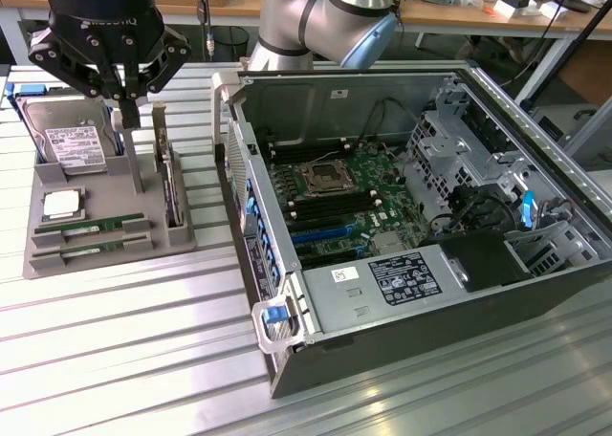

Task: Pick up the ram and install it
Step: 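Pick up the ram and move it above insertion slot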

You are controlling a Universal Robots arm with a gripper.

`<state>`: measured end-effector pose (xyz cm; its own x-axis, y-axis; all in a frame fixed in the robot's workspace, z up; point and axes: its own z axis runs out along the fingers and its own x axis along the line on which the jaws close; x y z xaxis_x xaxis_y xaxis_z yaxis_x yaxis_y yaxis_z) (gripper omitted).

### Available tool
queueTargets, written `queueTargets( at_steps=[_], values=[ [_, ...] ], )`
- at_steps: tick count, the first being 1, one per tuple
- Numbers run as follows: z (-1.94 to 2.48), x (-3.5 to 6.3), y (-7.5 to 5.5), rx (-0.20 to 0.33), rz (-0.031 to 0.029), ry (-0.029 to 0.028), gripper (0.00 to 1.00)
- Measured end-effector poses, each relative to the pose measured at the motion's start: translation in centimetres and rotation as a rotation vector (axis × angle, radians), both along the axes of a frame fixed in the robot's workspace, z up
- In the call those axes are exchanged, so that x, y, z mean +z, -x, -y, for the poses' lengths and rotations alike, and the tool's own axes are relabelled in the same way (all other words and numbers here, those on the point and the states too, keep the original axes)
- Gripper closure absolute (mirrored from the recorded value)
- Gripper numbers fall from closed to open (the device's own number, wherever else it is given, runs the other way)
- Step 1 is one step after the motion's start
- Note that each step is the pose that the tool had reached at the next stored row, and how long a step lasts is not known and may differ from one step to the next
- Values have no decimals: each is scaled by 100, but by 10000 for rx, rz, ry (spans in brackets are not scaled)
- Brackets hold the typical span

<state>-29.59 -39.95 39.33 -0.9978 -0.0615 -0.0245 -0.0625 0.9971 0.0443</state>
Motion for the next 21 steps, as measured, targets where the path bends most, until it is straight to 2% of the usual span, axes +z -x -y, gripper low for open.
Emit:
queueTargets(
  at_steps=[2,3,21],
  values=[
    [0,0,0,50,0,0,89],
    [0,0,0,557,0,1,89],
    [0,0,0,1739,0,1,89]
  ],
)
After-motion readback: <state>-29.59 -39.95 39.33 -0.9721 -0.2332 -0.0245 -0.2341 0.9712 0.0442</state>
